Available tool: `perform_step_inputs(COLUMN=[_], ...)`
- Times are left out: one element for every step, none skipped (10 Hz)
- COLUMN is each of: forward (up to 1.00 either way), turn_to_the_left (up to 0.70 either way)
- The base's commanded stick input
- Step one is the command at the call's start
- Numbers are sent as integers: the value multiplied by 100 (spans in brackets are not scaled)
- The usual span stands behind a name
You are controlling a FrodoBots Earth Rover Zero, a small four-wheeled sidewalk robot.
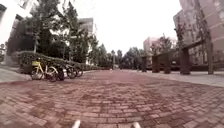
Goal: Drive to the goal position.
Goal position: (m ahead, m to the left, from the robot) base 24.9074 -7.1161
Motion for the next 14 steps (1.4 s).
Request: perform_step_inputs(forward=[45,45,45,45,45,45,45,45,45,45,45,45,45,45], turn_to_the_left=[0,0,0,0,0,0,0,0,0,0,0,0,0,0])
